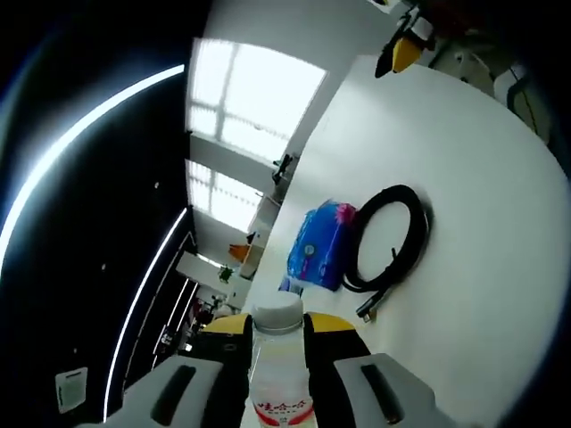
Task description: Arrange the tabletop items into an orderly group along one side of the table until the central work area is clear of visible clutter.
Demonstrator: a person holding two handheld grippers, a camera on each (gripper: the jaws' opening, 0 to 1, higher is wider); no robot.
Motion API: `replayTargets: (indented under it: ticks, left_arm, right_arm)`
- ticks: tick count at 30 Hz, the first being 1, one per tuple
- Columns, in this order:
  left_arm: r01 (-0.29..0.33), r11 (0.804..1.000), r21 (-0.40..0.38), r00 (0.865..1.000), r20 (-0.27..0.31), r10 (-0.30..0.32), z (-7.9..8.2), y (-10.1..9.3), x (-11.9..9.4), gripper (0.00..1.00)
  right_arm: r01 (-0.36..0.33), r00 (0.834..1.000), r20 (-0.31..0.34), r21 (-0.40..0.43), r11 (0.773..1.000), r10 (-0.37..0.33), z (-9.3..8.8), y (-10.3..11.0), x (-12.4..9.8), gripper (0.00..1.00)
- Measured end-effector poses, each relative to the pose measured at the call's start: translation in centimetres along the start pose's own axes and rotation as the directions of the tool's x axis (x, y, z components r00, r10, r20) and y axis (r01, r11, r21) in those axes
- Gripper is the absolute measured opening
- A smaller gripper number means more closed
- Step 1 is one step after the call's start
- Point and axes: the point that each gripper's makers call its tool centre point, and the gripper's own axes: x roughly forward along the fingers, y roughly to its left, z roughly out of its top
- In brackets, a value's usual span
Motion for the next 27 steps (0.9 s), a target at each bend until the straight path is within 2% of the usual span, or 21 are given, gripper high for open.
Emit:
replayTargets:
  ticks: [8,15,18,23,27]
  left_arm:
    - [-0.013,0.989,-0.148,0.999,0.029,0.017,-0.8,2.0,-0.1,0.21]
    - [-0.005,0.978,-0.209,0.999,0.049,0.015,-1.5,3.4,-0.2,0.21]
    - [-0.008,0.965,-0.262,0.998,0.058,0.024,-1.8,4.0,-0.2,0.21]
    - [-0.036,0.93,-0.367,0.997,0.055,0.06,-2.9,5.6,-0.1,0.21]
    - [-0.051,0.913,-0.404,0.997,0.034,0.071,-3.8,6.5,0.2,0.21]
  right_arm:
    - [-0.006,1.0,0.001,-0.005,1.0,0.006,0.2,0.2,0.2,0.56]
    - [-0.017,1.0,0.005,-0.012,1.0,0.017,0.4,0.7,0.5,0.56]
    - [-0.019,1.0,0.004,-0.012,1.0,0.019,0.5,0.8,0.5,0.56]
    - [-0.012,1.0,0.008,-0.015,1.0,0.012,0.6,0.7,0.5,0.56]
    - [-0.002,1.0,0.006,-0.021,1.0,0.002,0.6,0.5,0.4,0.56]
